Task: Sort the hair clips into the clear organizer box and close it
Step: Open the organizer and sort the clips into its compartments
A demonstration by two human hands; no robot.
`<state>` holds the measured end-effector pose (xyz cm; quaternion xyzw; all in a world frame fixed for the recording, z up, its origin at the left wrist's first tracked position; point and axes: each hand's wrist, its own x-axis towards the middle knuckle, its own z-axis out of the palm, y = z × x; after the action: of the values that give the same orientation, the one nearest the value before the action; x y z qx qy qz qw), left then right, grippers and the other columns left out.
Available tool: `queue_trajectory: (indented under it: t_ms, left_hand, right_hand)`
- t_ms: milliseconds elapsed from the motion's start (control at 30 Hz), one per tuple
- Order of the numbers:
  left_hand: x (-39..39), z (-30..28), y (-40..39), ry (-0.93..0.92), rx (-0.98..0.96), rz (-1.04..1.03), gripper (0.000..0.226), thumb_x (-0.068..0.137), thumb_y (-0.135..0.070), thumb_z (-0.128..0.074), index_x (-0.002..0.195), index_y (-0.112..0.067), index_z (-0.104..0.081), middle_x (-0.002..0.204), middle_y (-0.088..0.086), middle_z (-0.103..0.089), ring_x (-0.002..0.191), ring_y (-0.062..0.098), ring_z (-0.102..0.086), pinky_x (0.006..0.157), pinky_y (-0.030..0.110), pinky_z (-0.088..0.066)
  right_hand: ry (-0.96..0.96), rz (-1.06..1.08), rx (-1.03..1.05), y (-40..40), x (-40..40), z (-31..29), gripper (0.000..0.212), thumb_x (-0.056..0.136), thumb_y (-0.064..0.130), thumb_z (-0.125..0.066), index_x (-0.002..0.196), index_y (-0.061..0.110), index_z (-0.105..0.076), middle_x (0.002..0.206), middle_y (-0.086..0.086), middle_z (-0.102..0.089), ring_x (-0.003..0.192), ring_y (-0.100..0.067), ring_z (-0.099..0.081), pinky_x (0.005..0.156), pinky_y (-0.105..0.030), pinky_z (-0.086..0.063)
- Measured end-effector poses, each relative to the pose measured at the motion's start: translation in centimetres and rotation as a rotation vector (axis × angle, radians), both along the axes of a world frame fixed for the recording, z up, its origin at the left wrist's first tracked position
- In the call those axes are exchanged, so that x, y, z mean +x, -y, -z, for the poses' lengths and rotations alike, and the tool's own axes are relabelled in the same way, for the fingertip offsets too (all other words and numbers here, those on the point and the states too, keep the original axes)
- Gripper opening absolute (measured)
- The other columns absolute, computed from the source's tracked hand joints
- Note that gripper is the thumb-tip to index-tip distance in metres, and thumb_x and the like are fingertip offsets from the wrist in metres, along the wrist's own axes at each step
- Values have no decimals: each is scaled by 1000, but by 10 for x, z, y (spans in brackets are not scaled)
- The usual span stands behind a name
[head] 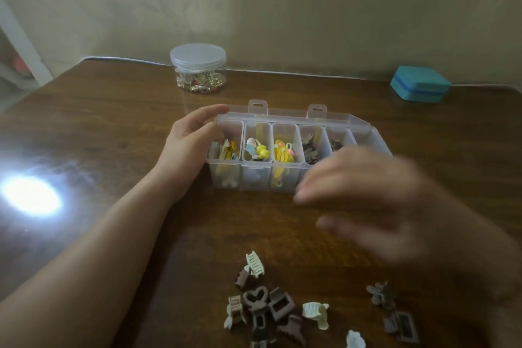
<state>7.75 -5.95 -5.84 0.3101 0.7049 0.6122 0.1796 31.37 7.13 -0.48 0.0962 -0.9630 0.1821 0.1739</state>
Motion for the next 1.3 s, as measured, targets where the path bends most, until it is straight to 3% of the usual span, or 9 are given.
queue_trajectory:
  t_ms: [133, 433, 700, 800, 867, 933, 1033, 1167, 1300]
  left_hand:
    - [0, -1, 0, 13, -4, -10, 59, 65, -18, -51, 122, -22, -68, 84, -26, -74, 95, -12, -61, 90, 26, -44]
    - [-3, 2, 0, 6, -12, 14, 60, 67, -19, -50, 124, -26, -67, 86, -32, -70, 88, -25, -56, 82, 20, -41]
    - [-4, 4, 0, 38, 13, 5, 59, 66, -19, -51, 121, -28, -69, 107, -15, -70, 106, 0, -62, 90, 27, -49]
    - [-5, 4, 1, 34, 5, 7, 58, 66, -20, -52, 121, -29, -69, 111, -14, -69, 112, 4, -60, 94, 32, -48]
    - [-5, 4, 1, 35, 1, 4, 58, 66, -20, -52, 120, -30, -70, 114, -12, -68, 115, 8, -60, 96, 34, -49]
    - [-4, 3, 0, 34, 2, 2, 58, 66, -20, -52, 120, -29, -70, 110, -14, -69, 110, 3, -60, 93, 30, -49]
    - [-3, 2, 0, 18, 4, 8, 56, 69, -18, -52, 122, -27, -68, 93, -23, -73, 97, -11, -62, 87, 25, -47]
    - [-3, 2, 0, 9, 5, -4, 56, 69, -18, -52, 122, -25, -68, 89, -28, -73, 97, -10, -63, 91, 27, -47]
    - [-3, 2, -1, 19, 13, -1, 56, 69, -18, -52, 122, -26, -69, 94, -24, -72, 93, -17, -60, 84, 20, -45]
  right_hand:
    - [229, -279, 269, 28, -17, 25, 54, 86, 11, -61, 134, 35, -54, 146, 19, -44, 122, -6, -46, 92, -29, -46]
    - [235, -144, 178, 22, -23, 33, 28, 90, 26, -65, 119, 27, -65, 108, 13, -66, 102, -4, -56, 85, -28, -50]
    - [-292, 394, -111, -29, 7, -6, 13, 85, 29, -68, 94, 27, -59, 89, 13, -62, 79, -4, -58, 66, -15, -47]
    - [-151, 609, -50, -45, 8, -3, 9, 83, 37, -63, 88, 32, -58, 87, 12, -60, 80, -3, -54, 66, -20, -47]
    - [-8, 652, 72, -48, 5, 1, 13, 84, 45, -57, 86, 33, -60, 89, 11, -62, 88, -8, -55, 79, -38, -49]
    - [-101, 612, 133, -43, 2, 2, 22, 87, 47, -54, 87, 29, -65, 88, 9, -64, 94, -15, -58, 85, -51, -47]
    - [-225, 373, 55, -17, -1, 1, 17, 87, 34, -62, 94, 20, -68, 94, 6, -66, 95, -15, -60, 84, -44, -49]
    - [71, -110, 106, 19, -10, 14, 28, 90, 20, -65, 118, 23, -68, 123, 10, -62, 114, -9, -53, 93, -30, -46]
    - [271, -221, 177, 23, -18, 27, 37, 93, 21, -61, 129, 32, -60, 134, 17, -55, 120, -4, -45, 93, -30, -47]
